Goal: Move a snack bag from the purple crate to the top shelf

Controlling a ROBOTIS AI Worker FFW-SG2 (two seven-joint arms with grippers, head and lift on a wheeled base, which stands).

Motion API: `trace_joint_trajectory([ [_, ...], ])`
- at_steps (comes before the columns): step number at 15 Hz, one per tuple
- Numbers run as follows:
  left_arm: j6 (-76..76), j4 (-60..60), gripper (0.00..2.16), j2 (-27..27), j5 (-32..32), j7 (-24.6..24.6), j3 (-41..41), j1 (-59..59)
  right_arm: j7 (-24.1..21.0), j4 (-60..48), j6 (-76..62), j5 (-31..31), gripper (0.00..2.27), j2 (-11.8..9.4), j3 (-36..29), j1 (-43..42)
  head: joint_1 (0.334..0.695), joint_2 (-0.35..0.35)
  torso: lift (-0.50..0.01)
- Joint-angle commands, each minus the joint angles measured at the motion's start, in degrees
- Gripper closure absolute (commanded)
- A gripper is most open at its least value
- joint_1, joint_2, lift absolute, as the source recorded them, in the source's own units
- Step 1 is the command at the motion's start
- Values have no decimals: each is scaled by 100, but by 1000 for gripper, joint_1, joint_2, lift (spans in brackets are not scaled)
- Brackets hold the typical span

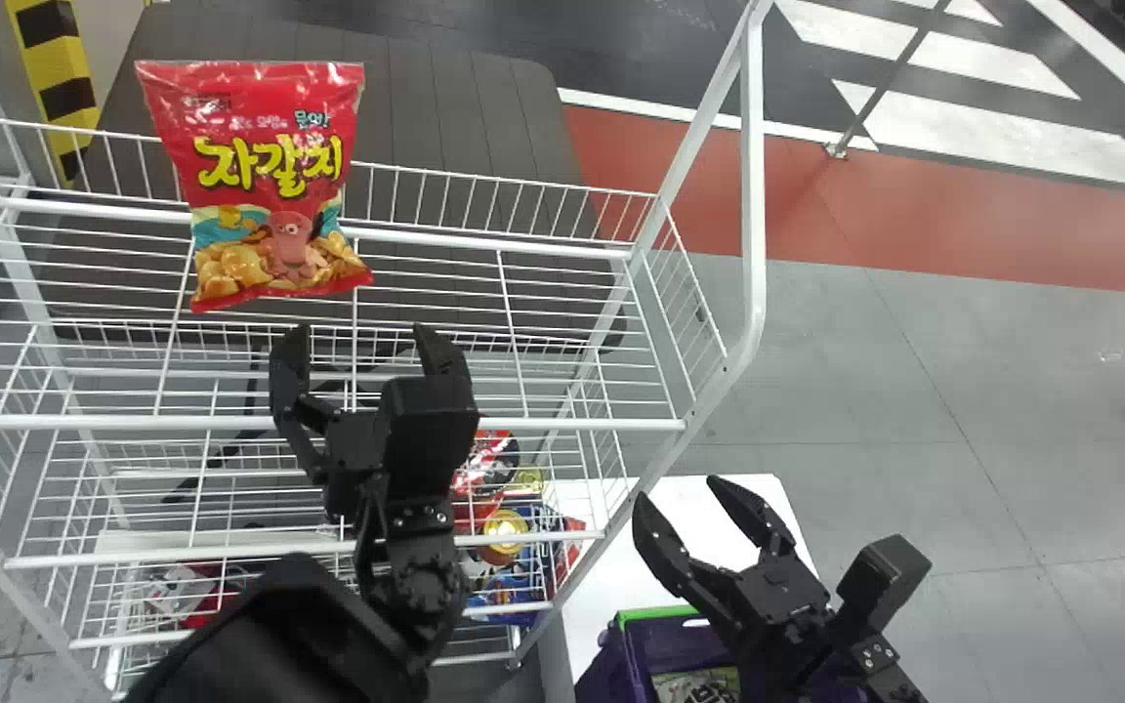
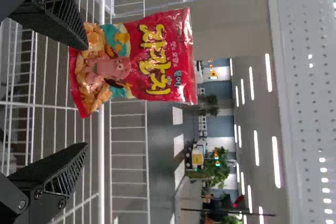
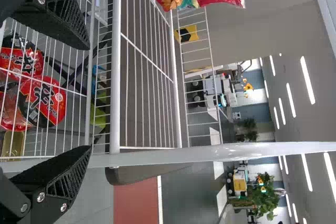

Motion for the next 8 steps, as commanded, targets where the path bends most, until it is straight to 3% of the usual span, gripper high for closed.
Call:
trace_joint_trajectory([
  [1, -14, 721, 188, -20, 226, 148, -17, -553, 9, 45, -1, 0, 164, -3, 9, -16, 695, -350, 1],
  [8, -67, 1160, 208, -20, 947, 385, 106, -1283, 62, 185, 87, 0, 164, -47, 114, -183, 695, -341, 1],
])
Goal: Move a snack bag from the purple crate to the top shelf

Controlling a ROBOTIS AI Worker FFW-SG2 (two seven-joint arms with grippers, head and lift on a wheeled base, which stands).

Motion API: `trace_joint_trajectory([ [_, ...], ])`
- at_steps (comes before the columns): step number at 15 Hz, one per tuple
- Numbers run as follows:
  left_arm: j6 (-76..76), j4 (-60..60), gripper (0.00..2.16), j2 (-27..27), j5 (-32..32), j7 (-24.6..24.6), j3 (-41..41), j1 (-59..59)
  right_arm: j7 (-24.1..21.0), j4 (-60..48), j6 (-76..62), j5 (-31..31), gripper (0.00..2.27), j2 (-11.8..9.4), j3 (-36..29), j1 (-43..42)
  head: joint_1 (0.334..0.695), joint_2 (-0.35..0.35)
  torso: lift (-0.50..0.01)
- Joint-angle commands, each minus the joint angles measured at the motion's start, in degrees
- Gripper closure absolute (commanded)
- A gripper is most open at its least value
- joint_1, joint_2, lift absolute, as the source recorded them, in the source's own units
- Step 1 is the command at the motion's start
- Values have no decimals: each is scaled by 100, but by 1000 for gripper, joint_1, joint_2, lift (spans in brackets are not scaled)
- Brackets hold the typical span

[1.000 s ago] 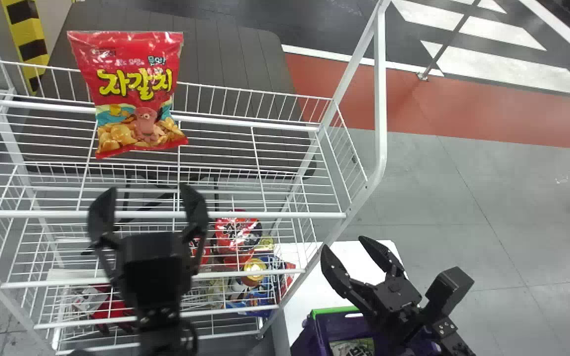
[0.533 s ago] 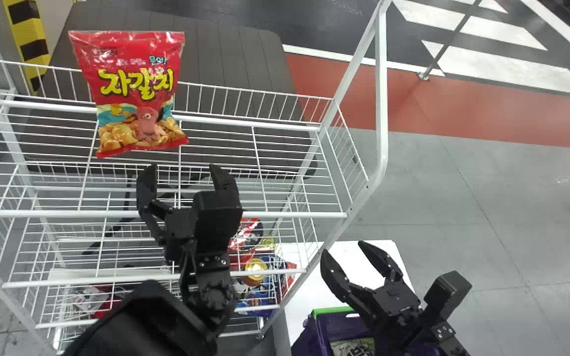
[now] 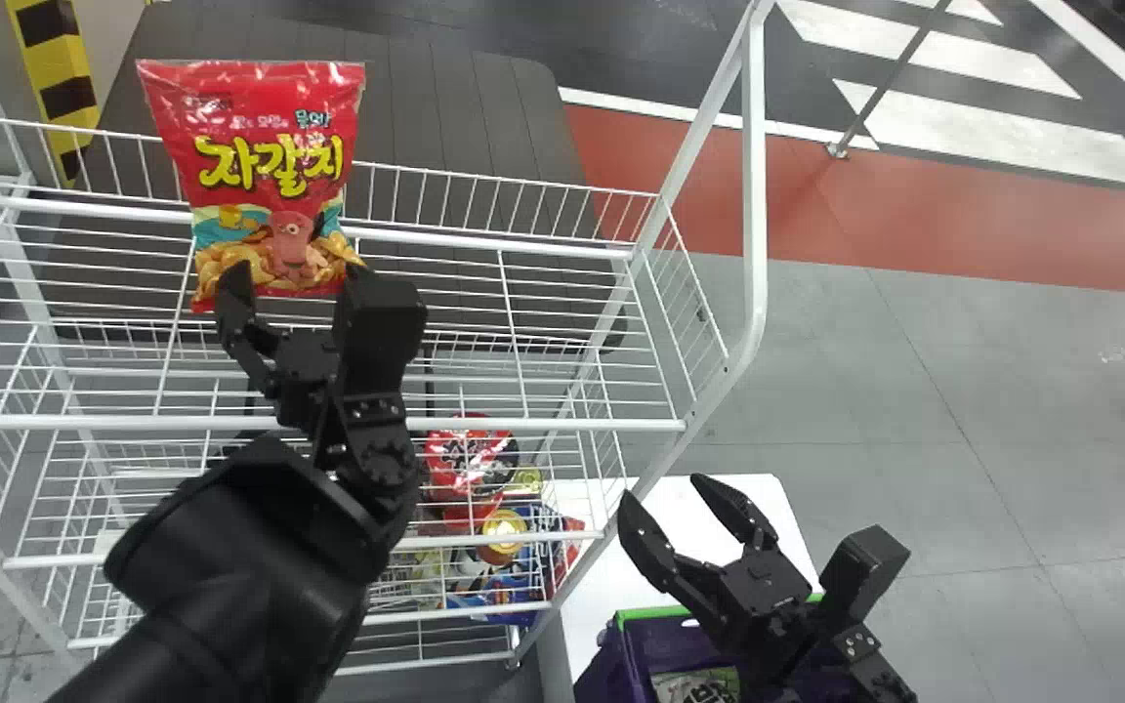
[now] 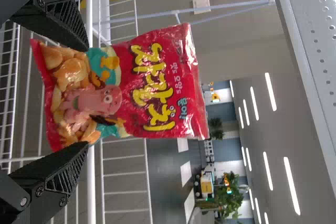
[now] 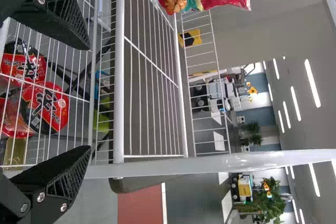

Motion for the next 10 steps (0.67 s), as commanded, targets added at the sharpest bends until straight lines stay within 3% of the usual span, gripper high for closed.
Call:
trace_joint_trajectory([
  [1, -66, 149, 208, -15, 227, -30, 6, -132, 3, 24, 2, -3, 167, 9, 0, -2, 695, -337, 1],
  [10, -558, 1336, 218, -15, 552, -197, -3, -782, 3, 33, 19, -3, 167, 26, -35, 15, 695, -296, 1],
])
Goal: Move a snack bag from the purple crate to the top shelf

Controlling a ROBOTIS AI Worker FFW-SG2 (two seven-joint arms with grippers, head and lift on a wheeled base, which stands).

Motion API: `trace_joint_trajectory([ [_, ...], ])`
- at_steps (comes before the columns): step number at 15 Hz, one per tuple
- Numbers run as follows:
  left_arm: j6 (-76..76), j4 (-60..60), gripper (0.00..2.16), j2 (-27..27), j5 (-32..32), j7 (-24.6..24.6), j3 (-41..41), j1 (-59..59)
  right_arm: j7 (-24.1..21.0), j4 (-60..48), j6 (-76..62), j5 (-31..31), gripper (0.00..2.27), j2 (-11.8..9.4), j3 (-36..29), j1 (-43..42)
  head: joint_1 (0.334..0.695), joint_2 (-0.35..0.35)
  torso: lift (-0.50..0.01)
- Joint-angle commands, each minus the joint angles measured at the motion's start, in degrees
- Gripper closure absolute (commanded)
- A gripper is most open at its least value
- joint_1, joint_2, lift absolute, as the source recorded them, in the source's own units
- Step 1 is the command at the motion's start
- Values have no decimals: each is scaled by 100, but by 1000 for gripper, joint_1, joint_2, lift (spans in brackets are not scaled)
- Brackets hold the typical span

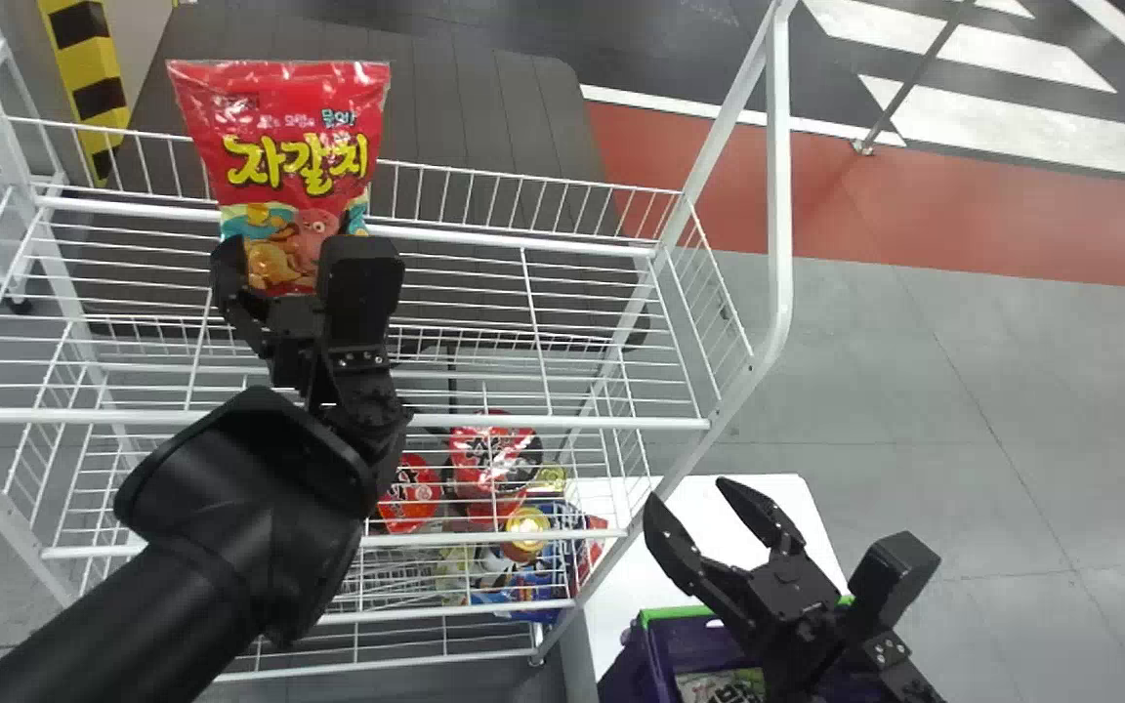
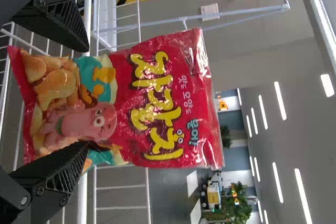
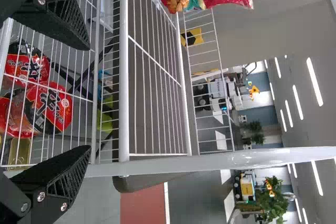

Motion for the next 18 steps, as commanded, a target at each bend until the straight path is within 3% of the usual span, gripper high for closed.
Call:
trace_joint_trajectory([
  [1, -70, 249, 218, -15, 106, -52, 0, -120, 0, -1, 17, 0, 167, 14, 1, -7, 695, -293, 1],
  [18, -105, 600, 275, -15, 476, -465, -35, -295, 9, 8, 105, -44, 167, 32, -34, 20, 695, -287, 1],
])
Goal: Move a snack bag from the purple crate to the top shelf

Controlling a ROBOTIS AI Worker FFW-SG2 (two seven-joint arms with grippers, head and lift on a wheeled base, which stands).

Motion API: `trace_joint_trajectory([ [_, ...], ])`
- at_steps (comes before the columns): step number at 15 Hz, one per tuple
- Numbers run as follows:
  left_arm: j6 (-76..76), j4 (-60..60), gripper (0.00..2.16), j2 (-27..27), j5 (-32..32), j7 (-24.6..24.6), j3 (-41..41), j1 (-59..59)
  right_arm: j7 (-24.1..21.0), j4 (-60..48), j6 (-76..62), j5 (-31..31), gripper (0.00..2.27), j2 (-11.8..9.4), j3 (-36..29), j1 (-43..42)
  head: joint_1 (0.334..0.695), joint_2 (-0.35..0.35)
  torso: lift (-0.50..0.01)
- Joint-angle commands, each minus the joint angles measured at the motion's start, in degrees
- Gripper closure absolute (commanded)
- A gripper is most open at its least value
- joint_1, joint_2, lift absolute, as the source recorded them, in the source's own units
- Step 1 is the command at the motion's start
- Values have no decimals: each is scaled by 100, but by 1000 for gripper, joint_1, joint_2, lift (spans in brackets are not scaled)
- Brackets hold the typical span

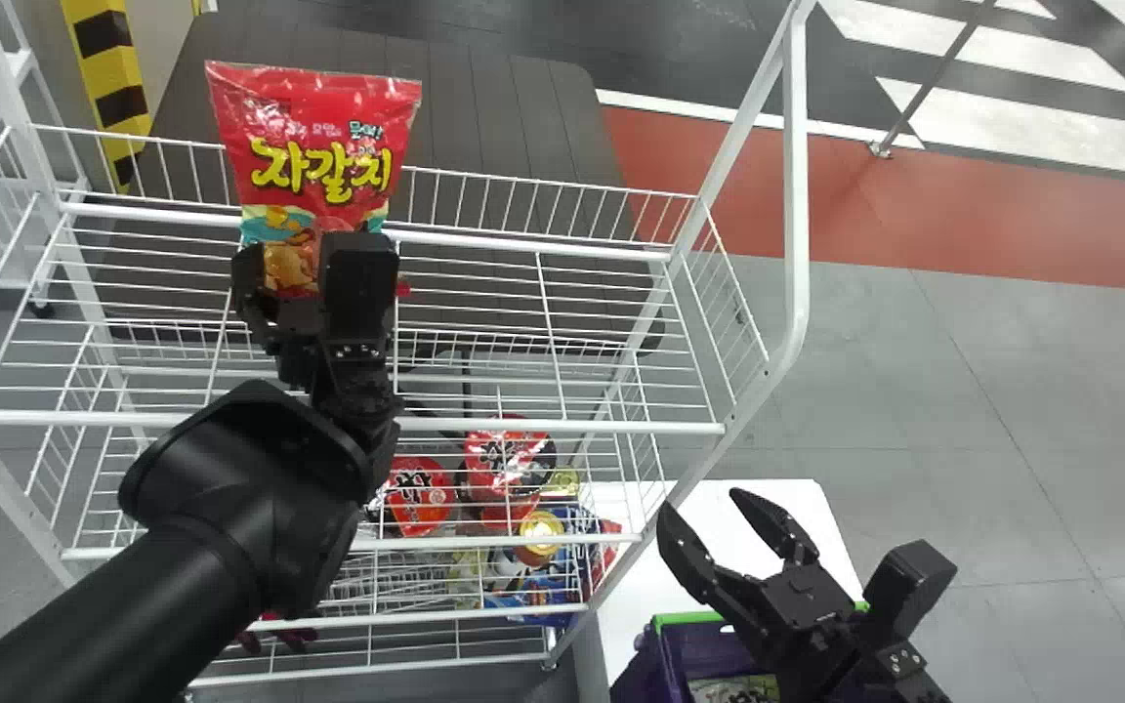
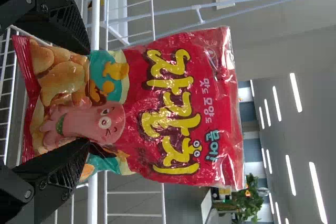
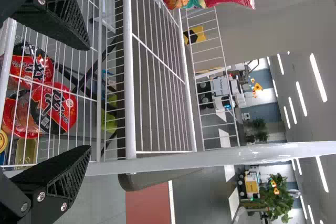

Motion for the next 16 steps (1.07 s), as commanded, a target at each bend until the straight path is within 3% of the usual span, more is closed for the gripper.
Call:
trace_joint_trajectory([
  [1, 0, 84, 299, -15, 27, -34, 0, -50, 2, -13, 1, -20, 167, -1, -17, 24, 695, -286, 1],
  [5, 0, 198, 373, -15, 62, -139, 0, -120, 2, -21, 1, -46, 167, -1, -34, 41, 695, -284, 1],
  [6, 17, 207, 502, -15, 62, -157, 0, -129, 11, -21, 1, -46, 167, -1, -34, 41, 695, -283, 1],
  [8, 17, 216, 549, -15, 53, -165, -26, -129, 11, -21, 1, -55, 167, 17, -52, 41, 695, -283, 1],
  [11, 35, 216, 896, -15, 18, -139, -61, -129, 28, -21, 1, -99, 167, 17, -52, 41, 695, -286, 1],
  [16, 105, 207, 1028, -15, -88, -130, -123, -111, 28, 5, 1, -125, 167, 34, -70, 41, 695, -289, 1],
])
